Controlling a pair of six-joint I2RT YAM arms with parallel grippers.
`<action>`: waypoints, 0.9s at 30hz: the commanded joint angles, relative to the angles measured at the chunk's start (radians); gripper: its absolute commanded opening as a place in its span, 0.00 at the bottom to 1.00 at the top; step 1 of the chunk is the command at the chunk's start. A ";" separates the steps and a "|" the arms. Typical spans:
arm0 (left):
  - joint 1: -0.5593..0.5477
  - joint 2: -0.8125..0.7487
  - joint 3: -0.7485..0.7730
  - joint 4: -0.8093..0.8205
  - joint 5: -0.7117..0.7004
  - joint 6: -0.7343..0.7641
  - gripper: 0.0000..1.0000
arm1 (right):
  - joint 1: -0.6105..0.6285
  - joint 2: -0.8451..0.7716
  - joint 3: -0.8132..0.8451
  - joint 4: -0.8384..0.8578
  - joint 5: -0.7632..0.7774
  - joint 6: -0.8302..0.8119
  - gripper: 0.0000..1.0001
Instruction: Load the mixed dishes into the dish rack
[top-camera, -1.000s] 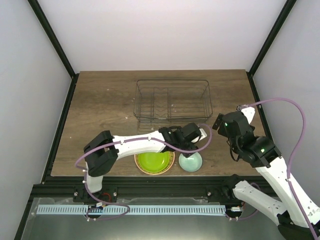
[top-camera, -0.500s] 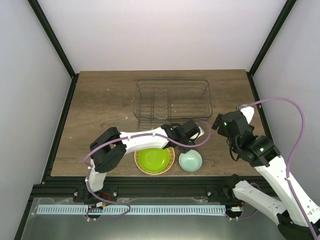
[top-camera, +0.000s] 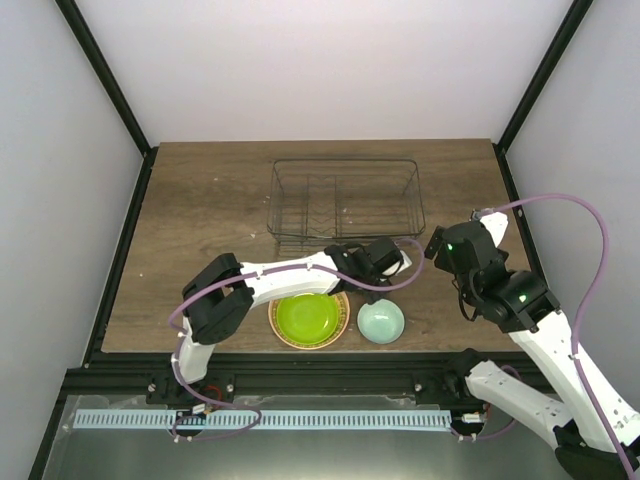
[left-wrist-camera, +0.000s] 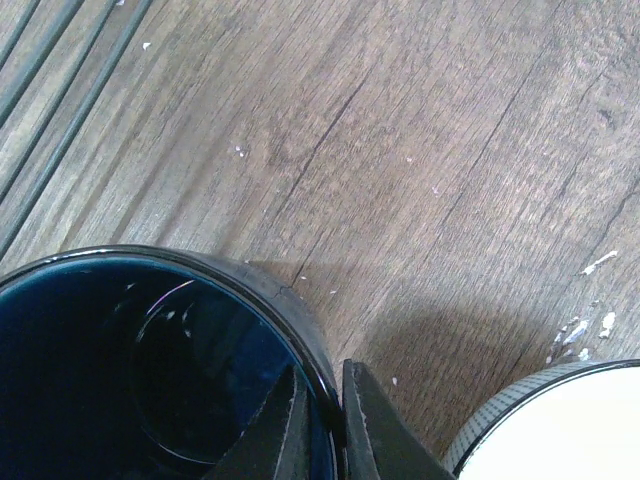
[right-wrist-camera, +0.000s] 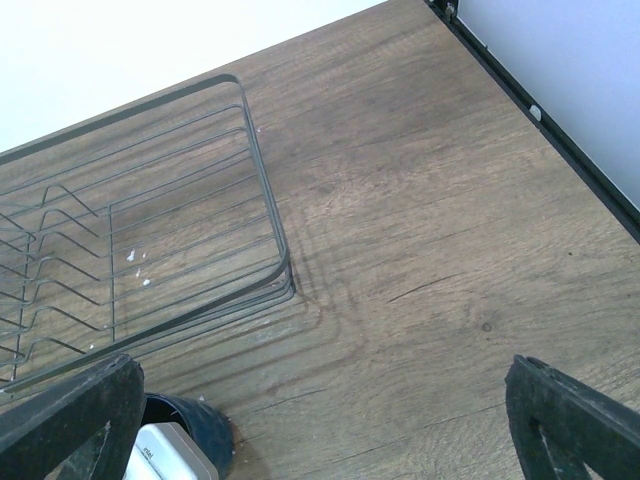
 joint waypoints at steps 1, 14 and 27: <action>0.002 0.033 0.019 -0.005 0.016 0.004 0.01 | -0.006 -0.004 0.013 0.015 0.021 -0.001 1.00; 0.075 -0.305 -0.173 0.183 0.194 -0.106 0.00 | -0.006 -0.035 -0.099 0.181 -0.058 -0.045 1.00; 0.242 -0.701 -0.366 0.381 0.413 -0.290 0.00 | -0.005 -0.146 -0.280 0.527 -0.242 -0.213 1.00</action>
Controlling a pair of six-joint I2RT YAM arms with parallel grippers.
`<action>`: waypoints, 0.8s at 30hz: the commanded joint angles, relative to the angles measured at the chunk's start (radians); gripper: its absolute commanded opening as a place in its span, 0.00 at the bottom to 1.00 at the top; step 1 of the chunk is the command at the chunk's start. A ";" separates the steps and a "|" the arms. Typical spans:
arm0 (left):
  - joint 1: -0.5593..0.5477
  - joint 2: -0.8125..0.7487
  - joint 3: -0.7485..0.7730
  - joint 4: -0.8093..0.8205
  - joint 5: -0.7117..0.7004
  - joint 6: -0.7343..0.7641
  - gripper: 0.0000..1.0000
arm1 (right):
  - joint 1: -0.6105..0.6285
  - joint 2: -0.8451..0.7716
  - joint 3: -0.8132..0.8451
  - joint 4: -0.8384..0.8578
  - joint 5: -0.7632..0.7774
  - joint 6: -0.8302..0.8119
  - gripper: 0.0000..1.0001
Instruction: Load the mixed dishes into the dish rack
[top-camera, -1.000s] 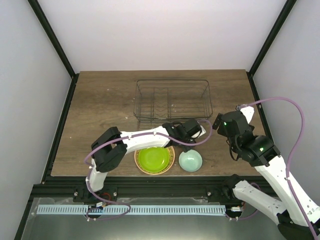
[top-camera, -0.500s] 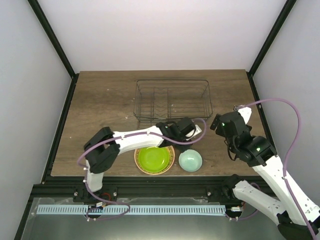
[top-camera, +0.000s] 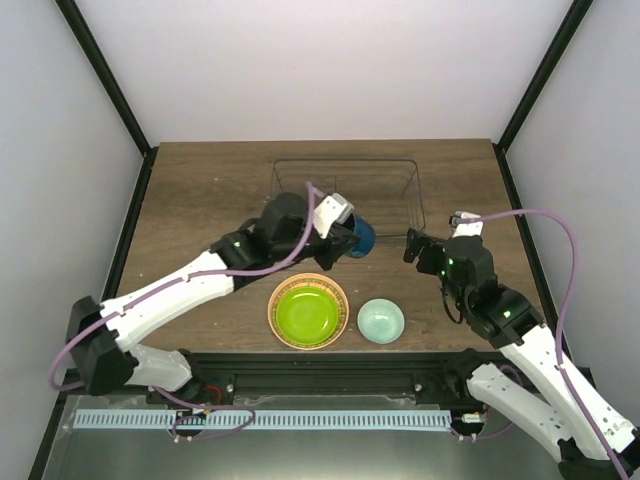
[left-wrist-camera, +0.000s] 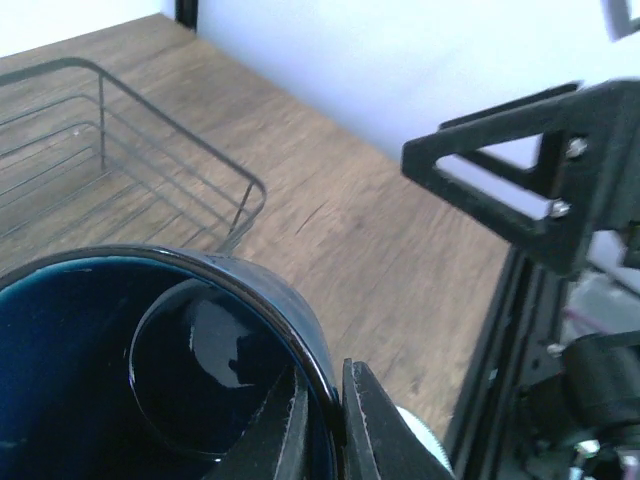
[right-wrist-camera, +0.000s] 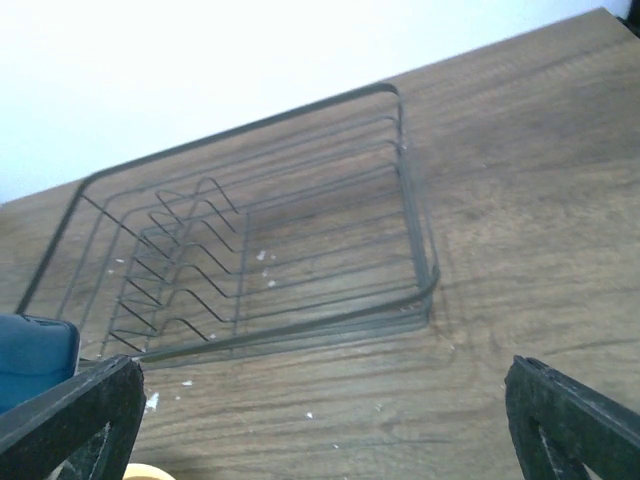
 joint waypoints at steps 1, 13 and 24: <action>0.089 -0.111 -0.092 0.168 0.145 -0.147 0.00 | -0.006 -0.059 -0.051 0.169 -0.056 -0.093 1.00; 0.426 -0.239 -0.367 0.715 0.359 -0.676 0.00 | -0.007 -0.128 -0.381 0.634 -0.379 -0.174 1.00; 0.479 -0.127 -0.460 1.233 0.297 -1.066 0.00 | -0.012 0.033 -0.637 1.335 -0.723 -0.113 1.00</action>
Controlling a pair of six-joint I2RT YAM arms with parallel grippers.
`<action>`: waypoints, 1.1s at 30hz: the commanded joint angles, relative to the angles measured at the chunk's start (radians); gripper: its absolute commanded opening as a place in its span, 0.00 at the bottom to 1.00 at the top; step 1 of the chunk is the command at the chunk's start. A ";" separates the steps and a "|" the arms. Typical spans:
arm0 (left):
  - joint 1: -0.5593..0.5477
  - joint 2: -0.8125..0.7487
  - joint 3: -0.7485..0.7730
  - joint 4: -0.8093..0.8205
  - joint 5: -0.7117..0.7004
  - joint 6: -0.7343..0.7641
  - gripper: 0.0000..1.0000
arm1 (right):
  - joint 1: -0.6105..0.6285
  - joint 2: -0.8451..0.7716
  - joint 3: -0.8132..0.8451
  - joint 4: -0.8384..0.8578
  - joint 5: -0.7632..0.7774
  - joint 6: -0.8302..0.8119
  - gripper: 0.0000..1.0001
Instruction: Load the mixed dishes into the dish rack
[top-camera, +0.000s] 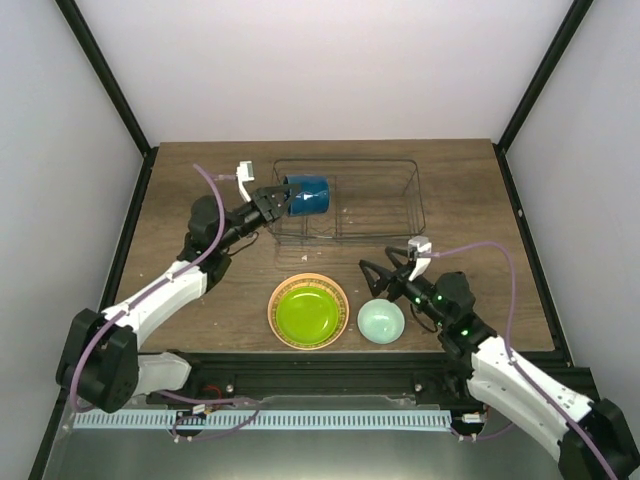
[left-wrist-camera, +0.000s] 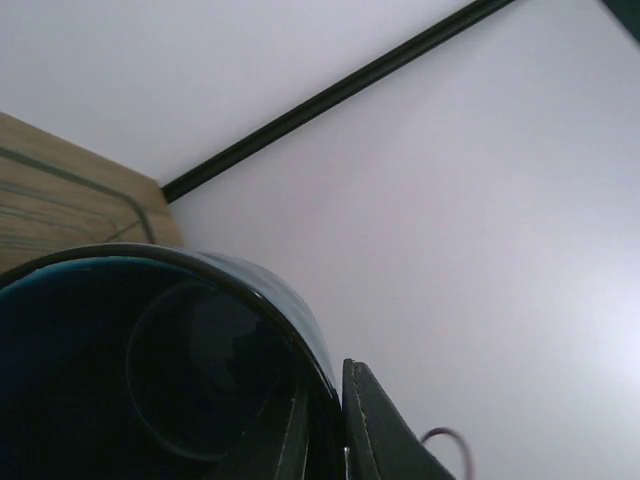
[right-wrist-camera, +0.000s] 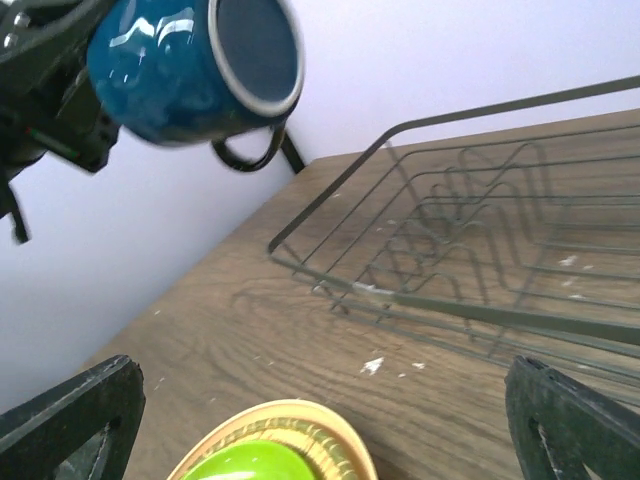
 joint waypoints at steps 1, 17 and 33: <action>-0.002 0.007 -0.012 0.347 -0.028 -0.191 0.00 | -0.012 0.113 -0.050 0.417 -0.186 0.007 1.00; -0.119 -0.086 -0.190 0.578 -0.250 -0.456 0.00 | -0.014 0.516 0.043 0.816 -0.391 -0.025 0.96; -0.168 -0.102 -0.267 0.641 -0.289 -0.547 0.00 | -0.018 0.726 0.163 0.988 -0.490 -0.092 0.81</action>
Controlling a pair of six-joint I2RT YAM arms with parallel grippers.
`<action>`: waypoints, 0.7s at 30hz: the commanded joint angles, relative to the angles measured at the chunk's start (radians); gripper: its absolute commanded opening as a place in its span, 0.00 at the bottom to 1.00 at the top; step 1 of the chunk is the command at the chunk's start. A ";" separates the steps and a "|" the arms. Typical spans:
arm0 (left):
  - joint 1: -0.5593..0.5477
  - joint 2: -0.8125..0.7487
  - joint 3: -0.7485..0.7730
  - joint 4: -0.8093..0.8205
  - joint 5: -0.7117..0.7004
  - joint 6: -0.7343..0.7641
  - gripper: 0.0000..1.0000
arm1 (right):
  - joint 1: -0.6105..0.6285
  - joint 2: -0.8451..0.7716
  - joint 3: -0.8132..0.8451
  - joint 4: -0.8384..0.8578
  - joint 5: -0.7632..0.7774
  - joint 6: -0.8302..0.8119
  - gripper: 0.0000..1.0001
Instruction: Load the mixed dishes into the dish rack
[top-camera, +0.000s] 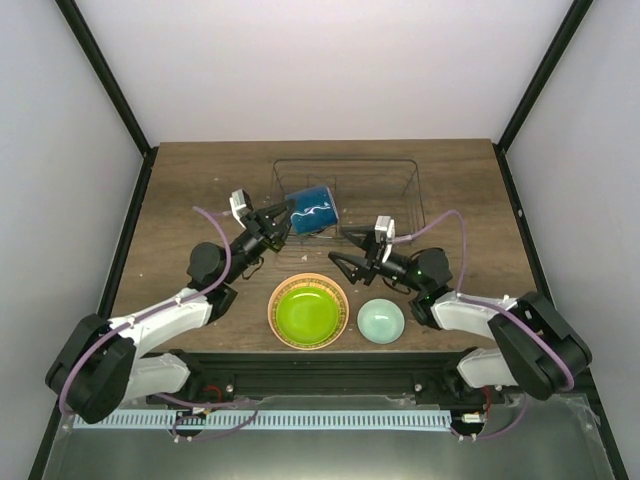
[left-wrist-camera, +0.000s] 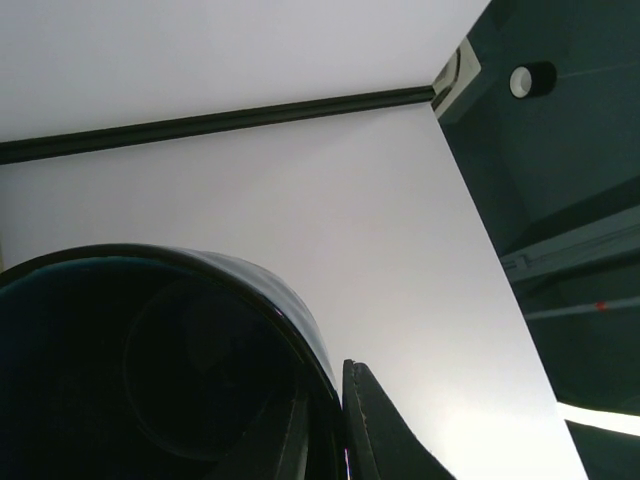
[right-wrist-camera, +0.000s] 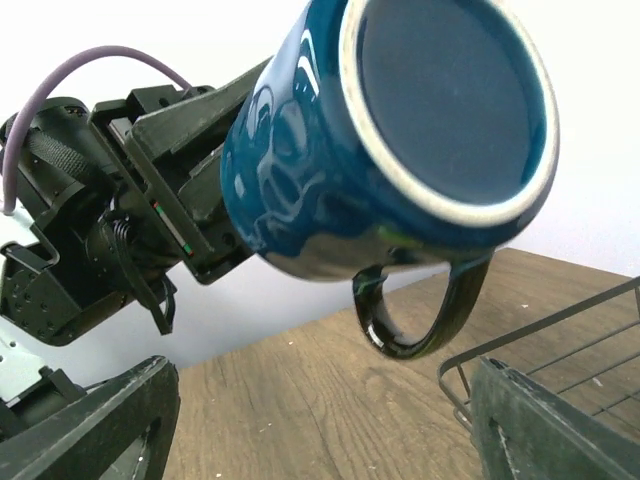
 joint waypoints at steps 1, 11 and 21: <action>-0.006 -0.062 -0.018 0.130 -0.028 -0.054 0.00 | -0.013 0.051 0.052 0.082 -0.028 -0.042 0.78; -0.008 -0.069 -0.039 0.178 0.000 -0.155 0.00 | -0.019 0.164 0.122 0.138 -0.083 -0.025 0.72; -0.017 -0.076 -0.057 0.158 0.011 -0.176 0.00 | -0.020 0.206 0.199 0.113 -0.154 -0.032 0.55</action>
